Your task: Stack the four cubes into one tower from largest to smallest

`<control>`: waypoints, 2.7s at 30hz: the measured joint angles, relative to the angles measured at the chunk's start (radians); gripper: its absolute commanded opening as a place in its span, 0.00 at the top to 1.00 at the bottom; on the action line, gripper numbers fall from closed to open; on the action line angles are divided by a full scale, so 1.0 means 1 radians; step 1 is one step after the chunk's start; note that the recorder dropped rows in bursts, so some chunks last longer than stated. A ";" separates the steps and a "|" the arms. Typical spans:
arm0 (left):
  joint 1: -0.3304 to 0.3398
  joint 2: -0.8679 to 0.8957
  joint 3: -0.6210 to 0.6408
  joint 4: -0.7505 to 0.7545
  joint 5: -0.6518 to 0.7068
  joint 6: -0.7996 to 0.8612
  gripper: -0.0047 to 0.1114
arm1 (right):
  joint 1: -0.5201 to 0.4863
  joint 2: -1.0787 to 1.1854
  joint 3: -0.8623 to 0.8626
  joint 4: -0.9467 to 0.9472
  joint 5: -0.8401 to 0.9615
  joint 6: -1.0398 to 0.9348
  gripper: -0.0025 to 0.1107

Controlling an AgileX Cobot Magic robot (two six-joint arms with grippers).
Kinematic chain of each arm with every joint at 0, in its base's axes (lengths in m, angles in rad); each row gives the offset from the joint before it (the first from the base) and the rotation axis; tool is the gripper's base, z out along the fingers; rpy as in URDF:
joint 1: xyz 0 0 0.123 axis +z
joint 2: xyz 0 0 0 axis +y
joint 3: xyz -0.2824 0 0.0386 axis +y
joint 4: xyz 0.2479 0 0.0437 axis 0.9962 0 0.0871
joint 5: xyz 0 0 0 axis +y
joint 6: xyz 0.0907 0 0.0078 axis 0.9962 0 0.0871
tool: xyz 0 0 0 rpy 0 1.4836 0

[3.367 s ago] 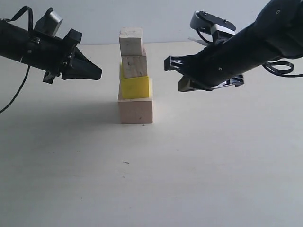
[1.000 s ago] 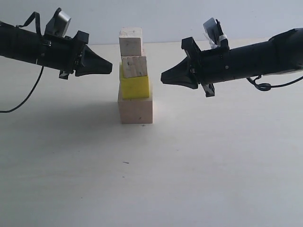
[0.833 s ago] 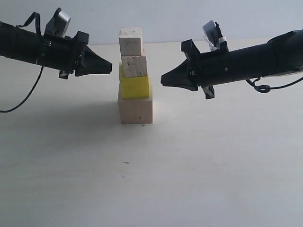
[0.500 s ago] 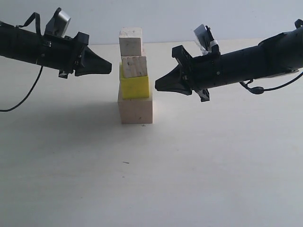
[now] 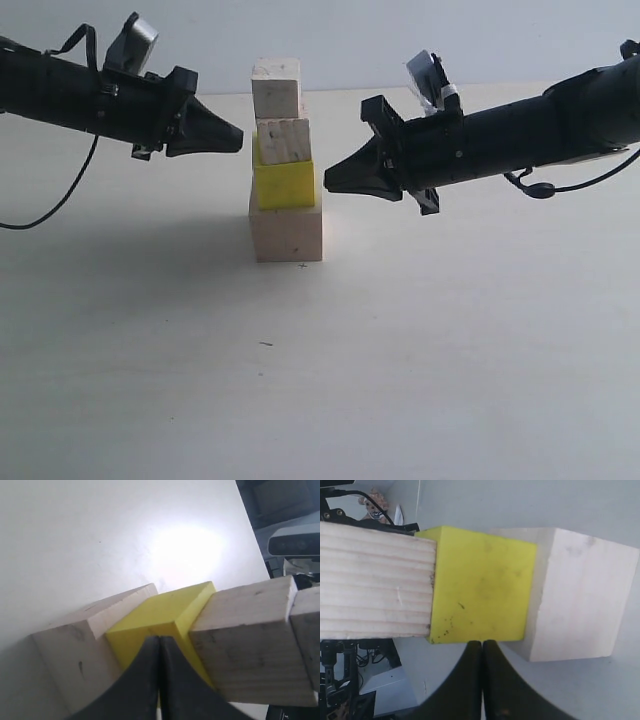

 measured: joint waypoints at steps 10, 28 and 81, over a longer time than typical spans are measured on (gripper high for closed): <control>0.000 0.014 0.000 0.002 -0.012 0.000 0.96 | 0.000 0.000 0.000 0.000 0.004 -0.008 0.98; -0.019 0.017 -0.001 0.000 -0.014 0.006 0.96 | 0.025 0.000 0.000 0.000 0.010 -0.033 0.98; -0.019 0.017 -0.001 -0.023 -0.010 0.014 0.96 | 0.029 0.000 0.000 0.042 -0.046 -0.098 0.98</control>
